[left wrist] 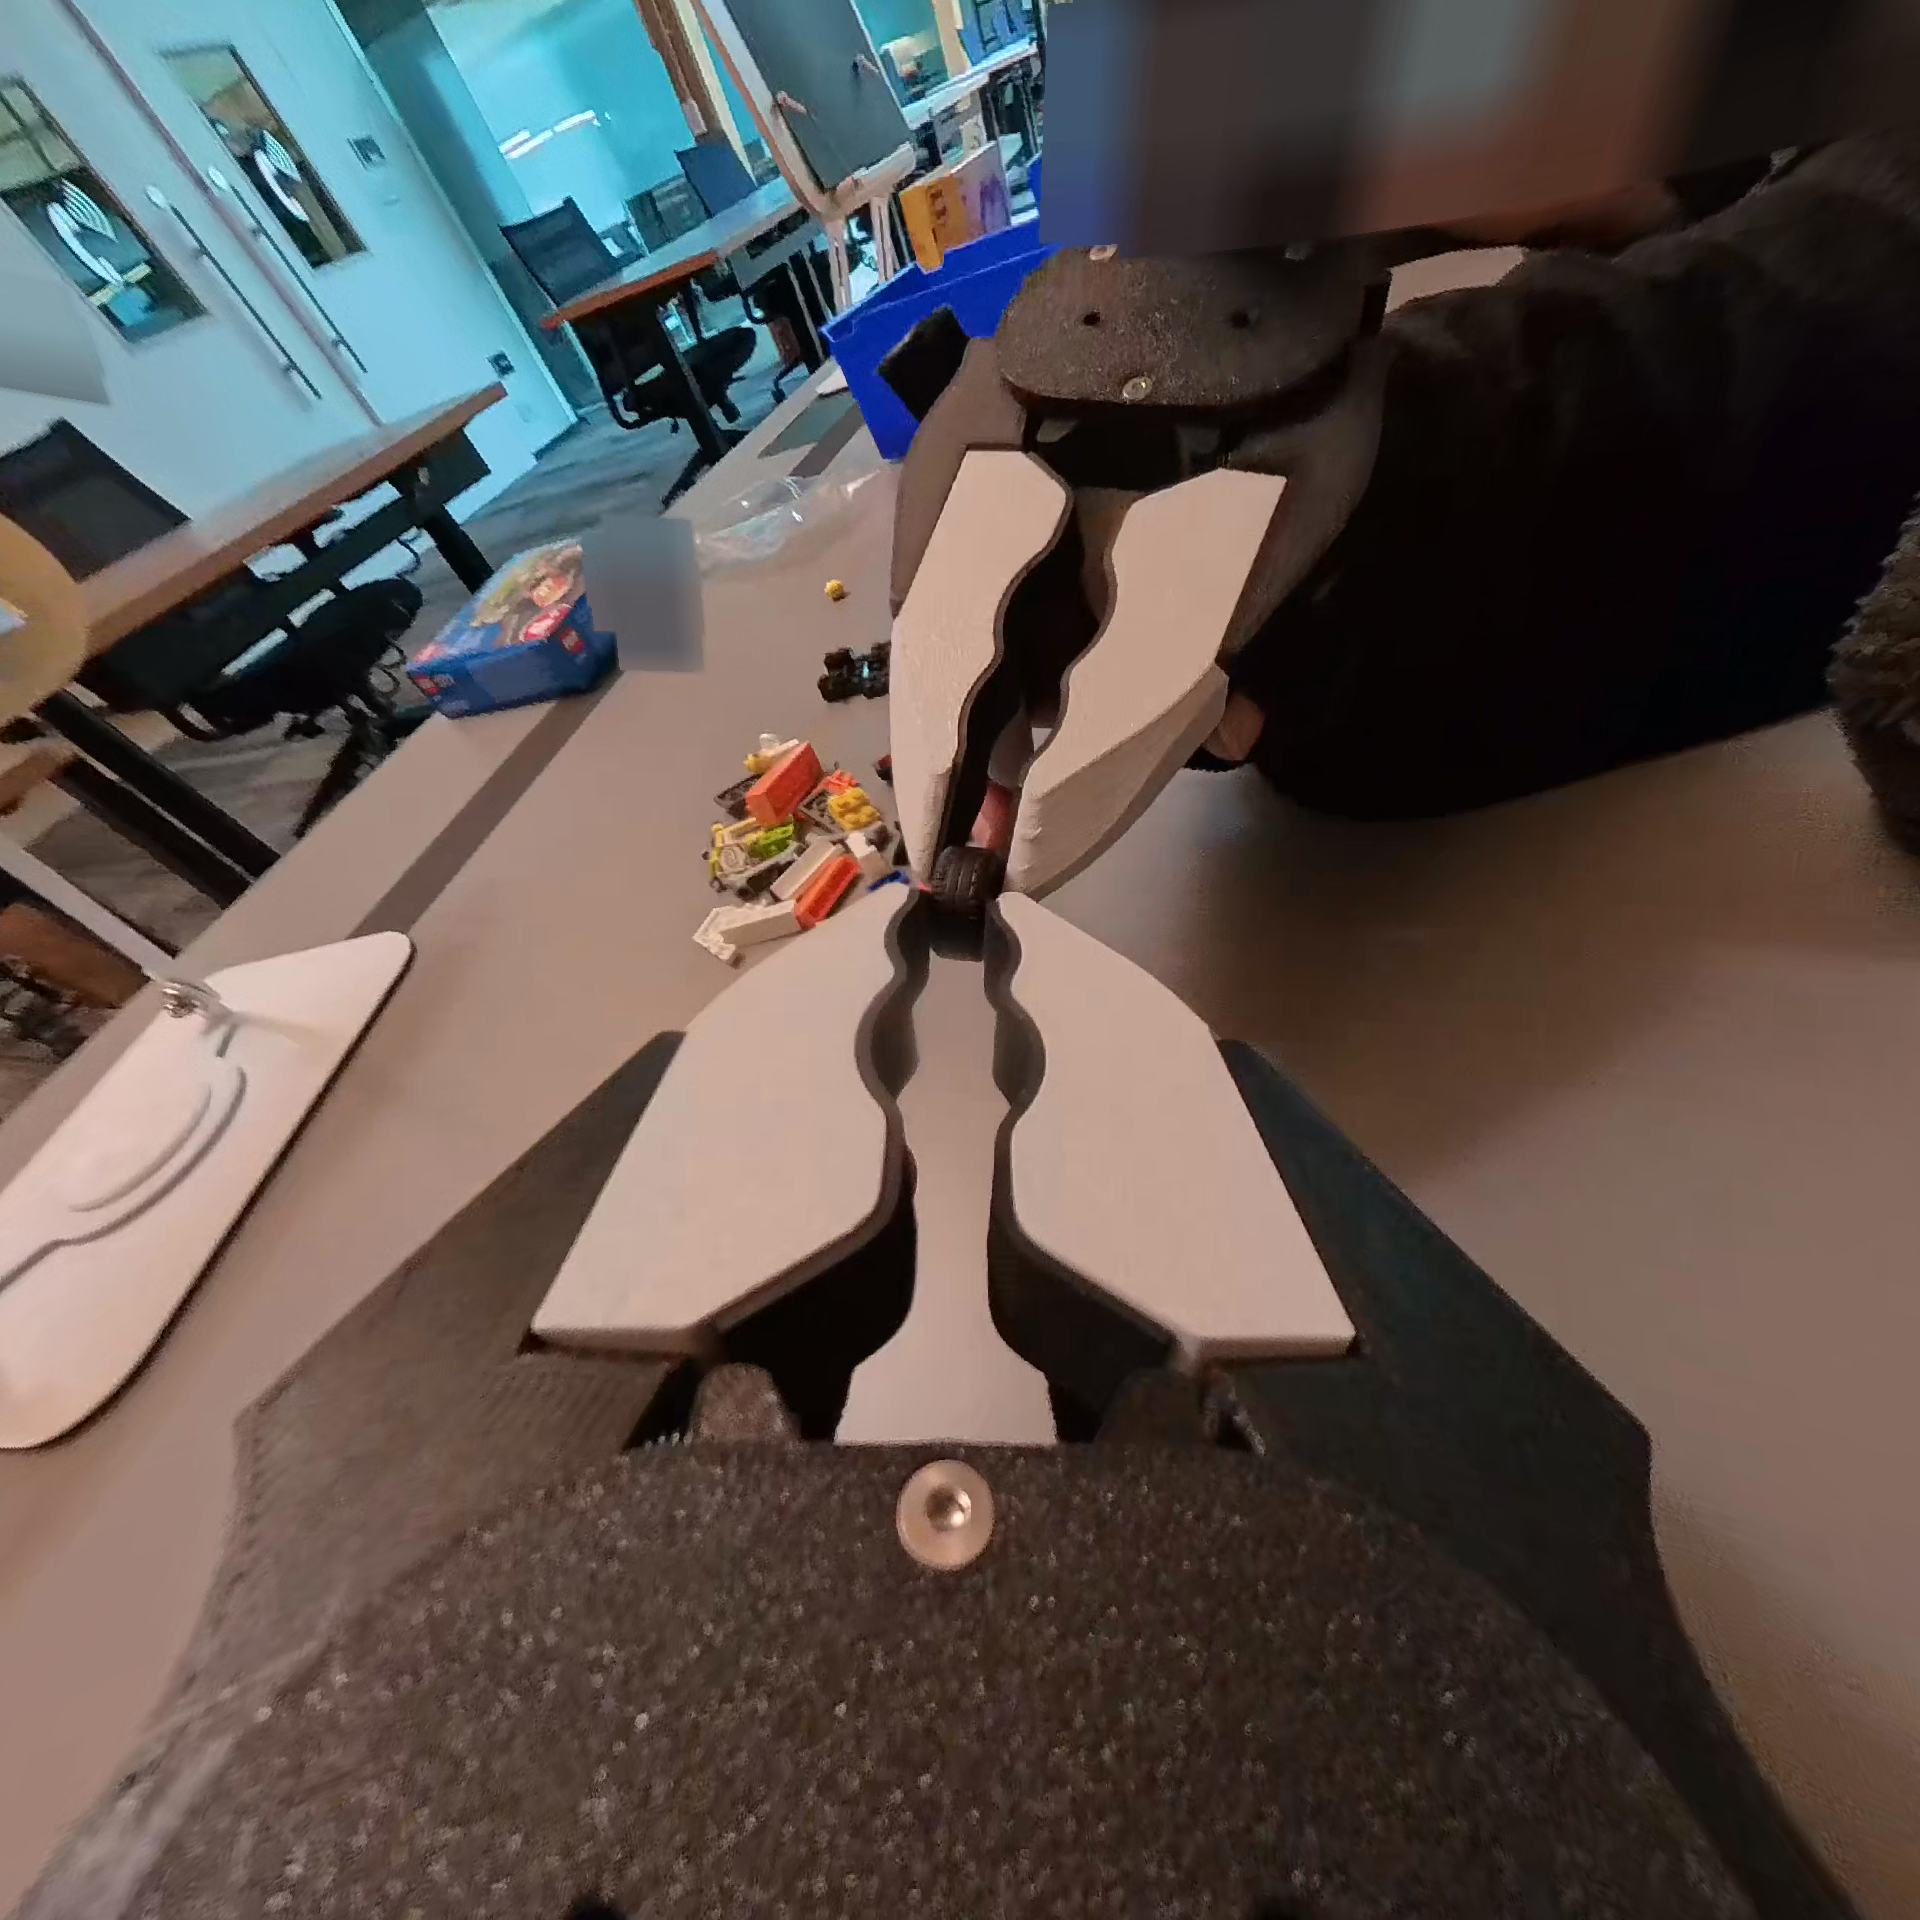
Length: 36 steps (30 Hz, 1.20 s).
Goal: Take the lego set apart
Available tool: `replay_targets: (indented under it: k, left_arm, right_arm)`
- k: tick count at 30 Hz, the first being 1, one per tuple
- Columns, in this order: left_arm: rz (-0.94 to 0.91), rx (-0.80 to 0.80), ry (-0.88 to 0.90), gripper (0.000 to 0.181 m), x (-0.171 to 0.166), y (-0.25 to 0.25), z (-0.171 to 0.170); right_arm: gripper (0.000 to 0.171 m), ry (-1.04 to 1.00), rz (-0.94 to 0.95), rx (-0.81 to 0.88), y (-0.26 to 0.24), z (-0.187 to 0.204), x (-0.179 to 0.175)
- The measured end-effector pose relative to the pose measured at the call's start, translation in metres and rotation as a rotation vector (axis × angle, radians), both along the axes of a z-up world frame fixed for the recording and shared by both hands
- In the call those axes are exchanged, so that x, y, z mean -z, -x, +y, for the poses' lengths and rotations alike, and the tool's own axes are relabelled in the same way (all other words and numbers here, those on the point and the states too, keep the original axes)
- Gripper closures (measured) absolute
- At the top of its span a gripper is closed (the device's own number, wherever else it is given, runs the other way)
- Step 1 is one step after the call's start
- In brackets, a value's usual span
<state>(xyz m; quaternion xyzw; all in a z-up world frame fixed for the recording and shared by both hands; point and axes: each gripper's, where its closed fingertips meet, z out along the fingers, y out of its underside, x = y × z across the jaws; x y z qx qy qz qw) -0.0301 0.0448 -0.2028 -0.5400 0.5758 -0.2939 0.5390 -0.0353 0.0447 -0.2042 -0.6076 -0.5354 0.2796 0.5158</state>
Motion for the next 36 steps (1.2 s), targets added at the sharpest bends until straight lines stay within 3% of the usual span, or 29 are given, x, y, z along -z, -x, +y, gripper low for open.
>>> replay_targets:
  k: [8, 20, 35, 36]
  left_arm:
    - [-0.053, -0.125, -0.075, 0.171, -0.013, -0.002, 0.004]
    - [-0.082, -0.225, -0.031, 0.173, -0.013, -0.001, 0.012]
    - [-0.044, -0.199, 0.133, 0.179, 0.006, -0.005, 0.007]
    - [0.019, -0.052, 0.216, 0.181, 0.02, -0.019, -0.022]
  right_arm:
    - [0.162, -0.174, -0.033, 0.093, -0.001, 0.003, -0.012]
    - [0.162, -0.147, -0.008, 0.19, -0.006, 0.014, -0.01]
    - [0.162, -0.064, -0.032, 0.344, -0.012, 0.02, 0.012]
    - [0.162, -0.064, -0.01, 0.396, -0.018, 0.026, 0.008]
